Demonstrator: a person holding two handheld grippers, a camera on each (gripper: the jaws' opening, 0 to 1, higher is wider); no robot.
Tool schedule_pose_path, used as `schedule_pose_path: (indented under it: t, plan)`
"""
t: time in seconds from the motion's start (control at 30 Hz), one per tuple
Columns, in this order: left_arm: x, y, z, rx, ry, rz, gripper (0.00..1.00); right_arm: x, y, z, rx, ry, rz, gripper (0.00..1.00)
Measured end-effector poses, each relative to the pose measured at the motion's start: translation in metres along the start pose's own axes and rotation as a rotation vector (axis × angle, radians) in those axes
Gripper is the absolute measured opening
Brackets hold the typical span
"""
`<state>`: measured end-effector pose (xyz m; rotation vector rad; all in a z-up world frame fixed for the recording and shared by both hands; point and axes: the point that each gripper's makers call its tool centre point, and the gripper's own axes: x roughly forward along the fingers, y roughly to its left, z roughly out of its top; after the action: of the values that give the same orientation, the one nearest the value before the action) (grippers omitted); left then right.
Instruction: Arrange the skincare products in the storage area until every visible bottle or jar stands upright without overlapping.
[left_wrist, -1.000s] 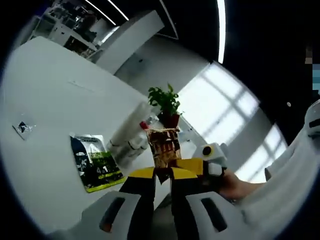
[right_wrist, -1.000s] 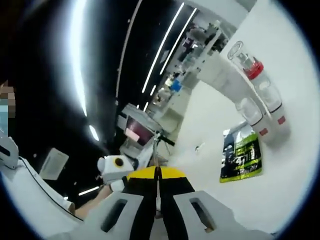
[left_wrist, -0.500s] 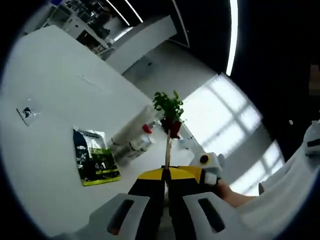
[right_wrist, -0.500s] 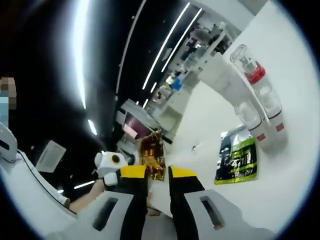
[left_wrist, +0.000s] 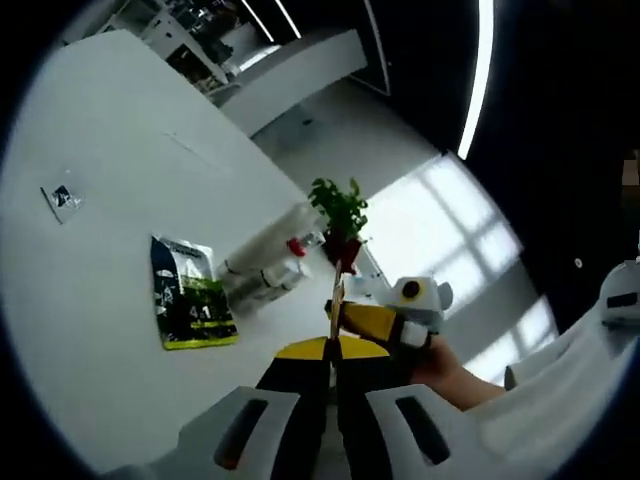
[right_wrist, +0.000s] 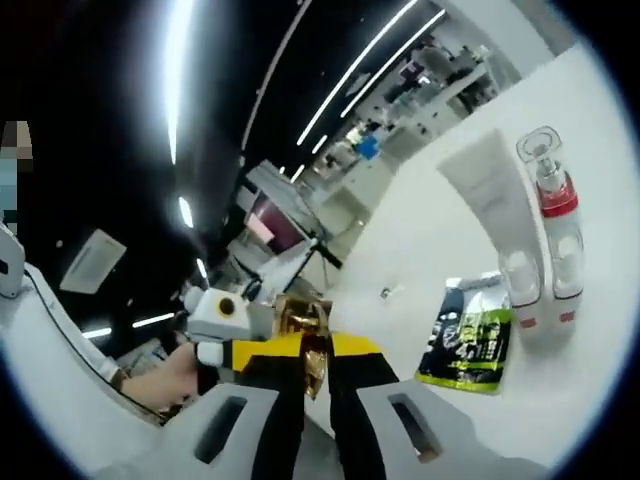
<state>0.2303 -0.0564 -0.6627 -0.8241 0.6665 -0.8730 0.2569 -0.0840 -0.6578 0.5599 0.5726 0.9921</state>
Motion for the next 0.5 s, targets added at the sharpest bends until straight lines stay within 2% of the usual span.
schedule_pose_path:
  t: [0.1, 0.2, 0.37, 0.5]
  plan:
    - [-0.003, 0.006, 0.000, -0.012, -0.007, 0.015, 0.00, 0.004, -0.001, -0.005, -0.046, 0.050, -0.039, 0.01]
    - [-0.006, 0.015, 0.000, -0.032, -0.016, 0.042, 0.00, 0.011, -0.003, -0.007, -0.092, 0.076, -0.077, 0.01]
    - [-0.012, 0.028, 0.003, -0.051, -0.040, 0.079, 0.00, 0.026, -0.007, -0.010, -0.097, 0.109, -0.110, 0.01]
    - [-0.016, 0.047, 0.007, 0.024, -0.052, 0.151, 0.01, 0.044, -0.014, -0.015, -0.095, 0.125, -0.142, 0.01]
